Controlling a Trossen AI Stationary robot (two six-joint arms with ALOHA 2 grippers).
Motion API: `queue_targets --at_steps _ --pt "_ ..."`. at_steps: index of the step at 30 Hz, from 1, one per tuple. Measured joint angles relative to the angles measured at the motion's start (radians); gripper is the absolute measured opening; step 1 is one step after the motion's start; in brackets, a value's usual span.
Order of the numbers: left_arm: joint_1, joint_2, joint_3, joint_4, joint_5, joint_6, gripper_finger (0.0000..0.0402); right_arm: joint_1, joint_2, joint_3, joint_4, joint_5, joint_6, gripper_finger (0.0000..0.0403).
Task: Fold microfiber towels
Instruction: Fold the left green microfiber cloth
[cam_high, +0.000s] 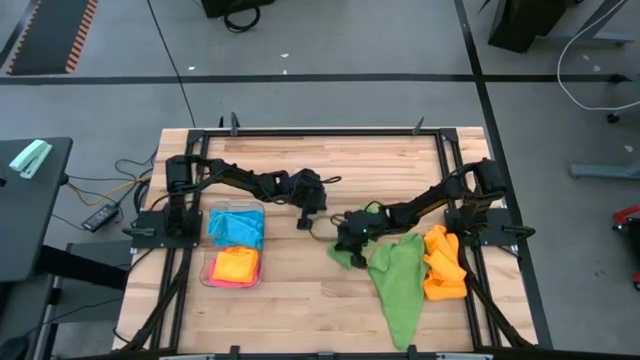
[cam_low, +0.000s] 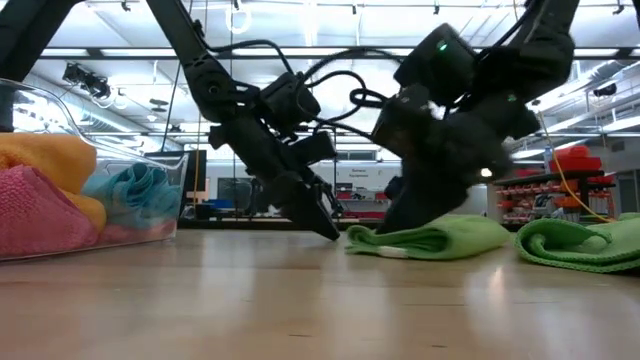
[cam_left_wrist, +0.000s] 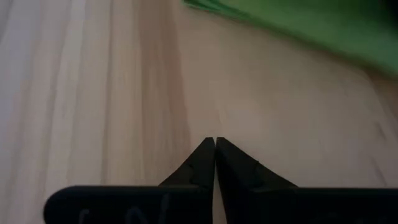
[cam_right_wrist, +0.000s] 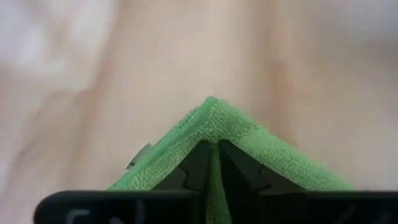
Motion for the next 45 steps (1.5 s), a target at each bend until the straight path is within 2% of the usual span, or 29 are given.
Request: queue_targets --at_steps 2,6,10,18,22,24,28,31,33,36,45 --pt "-0.018 -0.003 0.001 -0.023 0.018 0.041 0.0022 0.031 0.000 0.000 -0.002 -0.019 -0.019 0.0048" --pt "-0.075 -0.006 0.004 -0.047 0.029 0.135 0.0019 0.066 -0.020 -0.002 -0.024 0.011 -0.026 0.0048" --pt "-0.141 -0.006 0.004 -0.040 0.026 0.205 0.0032 0.098 -0.126 -0.005 -0.083 0.110 -0.025 0.0048" --pt "-0.305 -0.008 0.007 -0.018 -0.182 0.330 0.0114 0.198 -0.342 -0.003 -0.315 0.317 0.044 0.0048" --pt "-0.366 -0.009 0.011 -0.018 -0.263 0.407 0.0160 0.252 -0.416 -0.003 -0.418 0.461 0.106 0.0048" --pt "-0.389 -0.009 0.017 -0.025 -0.293 0.441 0.0176 0.283 -0.435 -0.003 -0.452 0.525 0.126 0.0048" --pt "-0.427 -0.008 0.049 -0.063 -0.289 0.442 0.0191 0.332 -0.445 -0.003 -0.465 0.613 0.144 0.0048" --pt "-0.454 -0.008 0.071 -0.099 -0.267 0.442 0.0189 0.353 -0.440 -0.003 -0.467 0.649 0.168 0.0048" --pt "-0.463 -0.007 0.078 -0.109 -0.215 0.438 0.0184 0.365 -0.439 -0.003 -0.478 0.661 0.187 0.0048" --pt "-0.474 -0.004 0.076 -0.058 -0.166 0.401 0.0183 0.378 -0.439 -0.003 -0.473 0.675 0.202 0.0048" --pt "-0.510 -0.003 0.078 0.112 -0.259 0.378 0.0206 0.400 -0.439 -0.003 -0.472 0.715 0.208 0.0048"
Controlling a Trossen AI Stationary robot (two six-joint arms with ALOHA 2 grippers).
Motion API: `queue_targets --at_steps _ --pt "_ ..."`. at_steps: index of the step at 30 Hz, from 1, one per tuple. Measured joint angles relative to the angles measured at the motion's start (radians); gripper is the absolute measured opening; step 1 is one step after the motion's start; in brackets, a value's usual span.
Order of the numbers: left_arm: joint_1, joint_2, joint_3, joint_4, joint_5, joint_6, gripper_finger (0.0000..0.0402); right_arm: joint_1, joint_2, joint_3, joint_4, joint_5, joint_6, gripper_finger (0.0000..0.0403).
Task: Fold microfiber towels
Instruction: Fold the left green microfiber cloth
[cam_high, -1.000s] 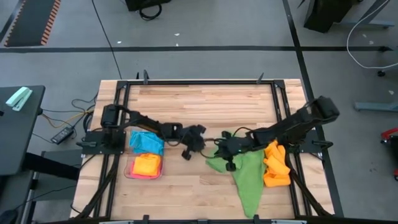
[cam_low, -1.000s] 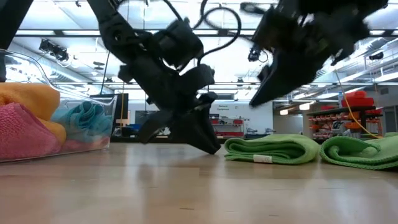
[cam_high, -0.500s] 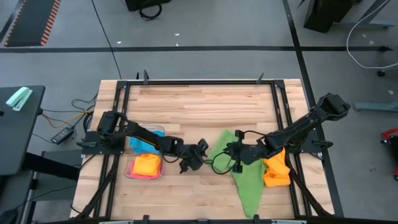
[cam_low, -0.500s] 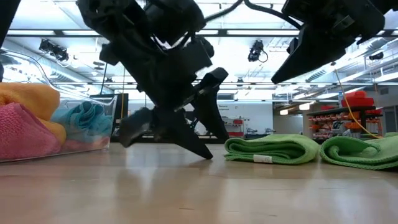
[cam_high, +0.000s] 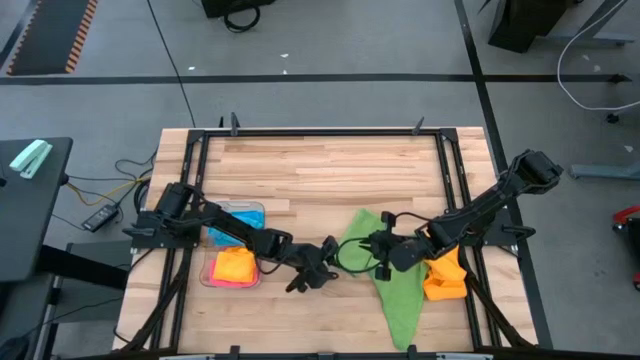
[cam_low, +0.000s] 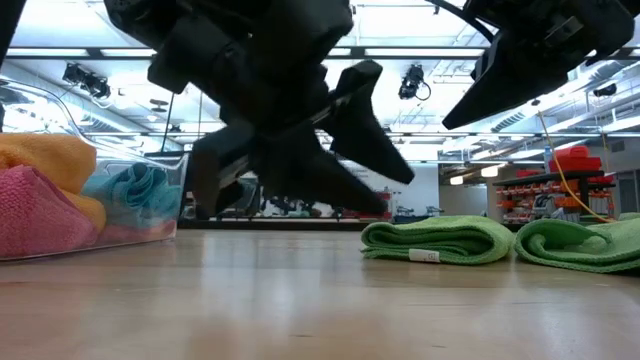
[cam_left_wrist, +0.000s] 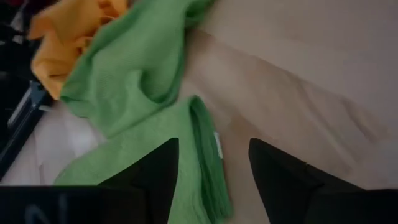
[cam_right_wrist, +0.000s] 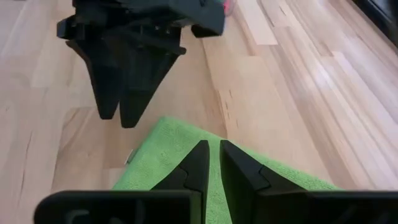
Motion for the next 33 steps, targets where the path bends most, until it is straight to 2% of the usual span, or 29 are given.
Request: queue_targets --at_steps 8,16,22,26,33 --pt "0.034 0.047 0.048 0.025 0.018 -0.090 0.0208 0.001 0.000 0.000 0.004 0.021 -0.008 0.0048" --pt "0.033 0.117 0.197 -0.201 0.021 -0.089 0.0215 0.001 0.000 0.000 0.014 0.020 -0.011 0.0048" --pt "0.028 0.123 0.200 -0.225 -0.111 -0.038 0.0245 0.008 0.000 0.000 0.009 0.046 -0.015 0.0048" --pt "0.025 0.123 0.200 -0.245 -0.088 -0.007 0.0256 0.008 0.000 0.000 0.008 0.049 -0.015 0.0048" --pt "0.035 0.124 0.201 -0.253 -0.081 -0.007 0.0243 0.008 0.000 0.000 0.008 0.053 -0.015 0.0048"
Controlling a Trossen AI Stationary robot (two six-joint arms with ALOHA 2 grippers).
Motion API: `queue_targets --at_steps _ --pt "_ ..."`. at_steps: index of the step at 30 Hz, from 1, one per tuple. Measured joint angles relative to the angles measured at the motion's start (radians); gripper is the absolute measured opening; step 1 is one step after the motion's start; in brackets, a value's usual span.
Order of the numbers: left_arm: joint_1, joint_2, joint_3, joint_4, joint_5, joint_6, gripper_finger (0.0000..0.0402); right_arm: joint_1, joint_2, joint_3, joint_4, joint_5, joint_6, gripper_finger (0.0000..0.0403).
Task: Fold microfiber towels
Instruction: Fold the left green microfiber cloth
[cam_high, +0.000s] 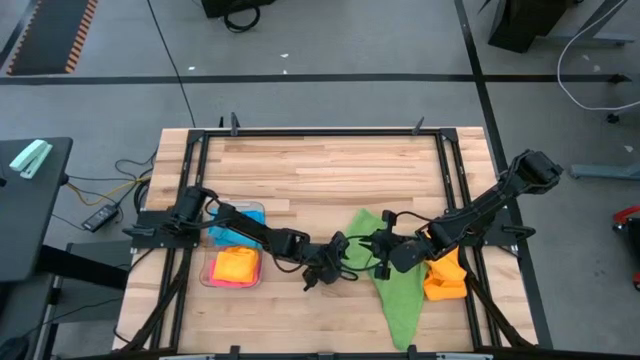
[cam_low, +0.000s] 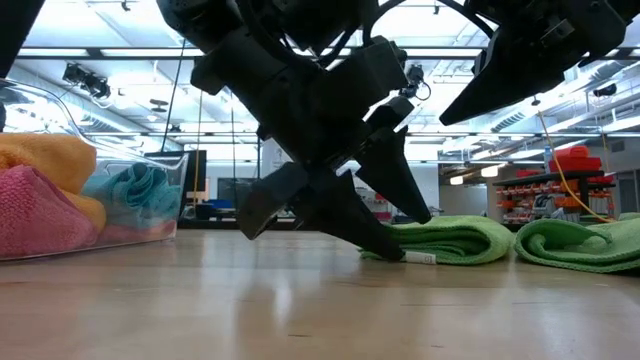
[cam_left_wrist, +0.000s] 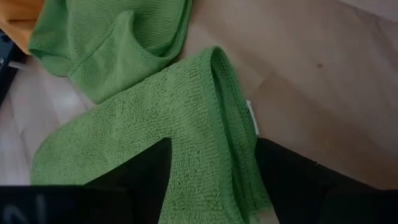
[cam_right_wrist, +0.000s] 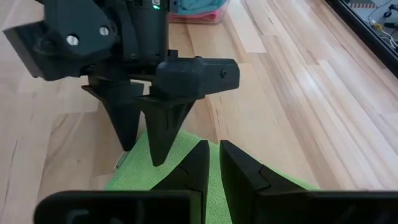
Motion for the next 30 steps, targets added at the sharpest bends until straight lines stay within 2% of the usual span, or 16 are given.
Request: queue_targets --at_steps 9,16,21,25,30 --pt "0.011 0.007 0.002 -0.017 0.063 -0.034 0.0219 0.000 0.000 0.000 0.000 0.000 0.000 0.0048" --pt "0.017 0.014 0.003 -0.029 0.072 -0.004 0.0221 0.000 0.000 0.000 0.006 0.000 -0.004 0.0048" --pt "0.034 0.025 0.004 -0.050 0.072 -0.041 0.0208 0.000 0.000 0.000 0.012 -0.001 -0.005 0.0048" --pt "0.047 0.026 0.003 -0.062 0.059 -0.068 0.0170 0.000 0.000 0.000 0.012 -0.036 0.030 0.0048" --pt "0.056 0.028 0.002 -0.063 0.036 -0.066 0.0074 0.006 0.033 -0.023 0.004 -0.040 0.112 0.0048"
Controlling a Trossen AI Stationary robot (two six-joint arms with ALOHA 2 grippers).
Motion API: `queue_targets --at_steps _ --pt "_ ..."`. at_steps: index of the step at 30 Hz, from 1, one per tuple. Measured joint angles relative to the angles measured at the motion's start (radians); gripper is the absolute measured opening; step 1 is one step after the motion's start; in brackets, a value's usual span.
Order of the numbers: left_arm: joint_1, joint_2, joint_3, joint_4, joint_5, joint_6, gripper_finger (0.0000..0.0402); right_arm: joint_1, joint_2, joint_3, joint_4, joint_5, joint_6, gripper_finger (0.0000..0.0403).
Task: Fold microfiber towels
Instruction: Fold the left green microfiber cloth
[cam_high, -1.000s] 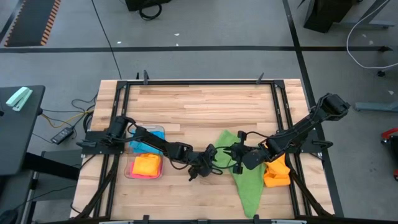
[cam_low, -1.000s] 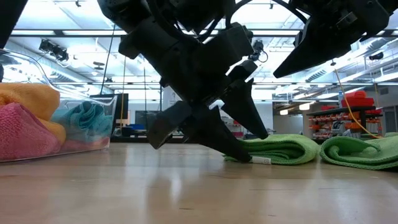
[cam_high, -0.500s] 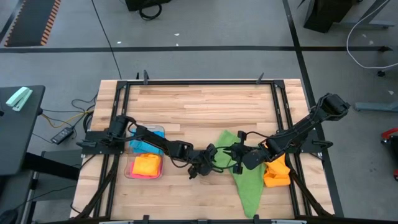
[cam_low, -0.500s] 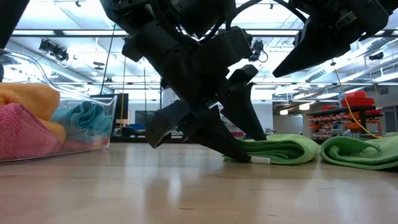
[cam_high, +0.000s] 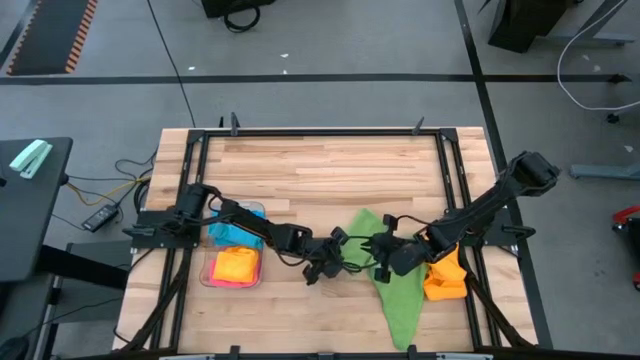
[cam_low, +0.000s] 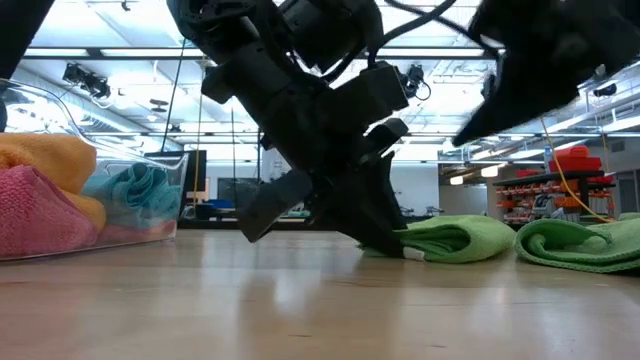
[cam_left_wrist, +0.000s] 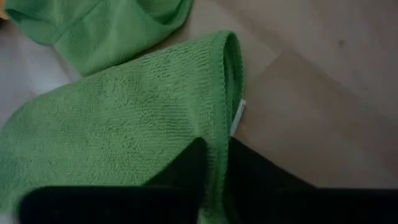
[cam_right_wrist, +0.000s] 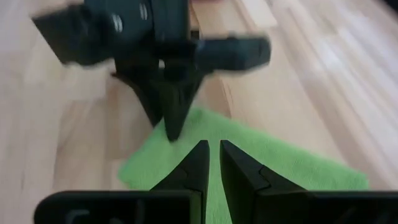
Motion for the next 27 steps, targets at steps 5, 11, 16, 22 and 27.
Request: queue_targets --at_steps 5,11,16,22,27 --pt "0.002 0.003 0.011 0.010 -0.015 0.006 0.0017 -0.001 0.089 -0.066 0.072 0.098 0.089 0.0048" --pt "0.004 -0.017 0.080 -0.165 -0.013 0.034 0.0014 -0.011 0.185 -0.080 0.097 0.182 0.149 0.0048" --pt "0.006 -0.018 0.185 -0.399 0.050 0.035 0.0016 -0.022 0.190 -0.080 0.111 0.201 0.133 0.0048" --pt "0.004 -0.020 0.257 -0.533 0.169 0.005 0.0014 -0.020 0.171 -0.080 0.208 0.216 0.027 0.0048" --pt "0.003 -0.023 0.291 -0.593 0.242 -0.024 0.0020 -0.053 0.229 -0.080 0.353 0.210 -0.060 0.0048"
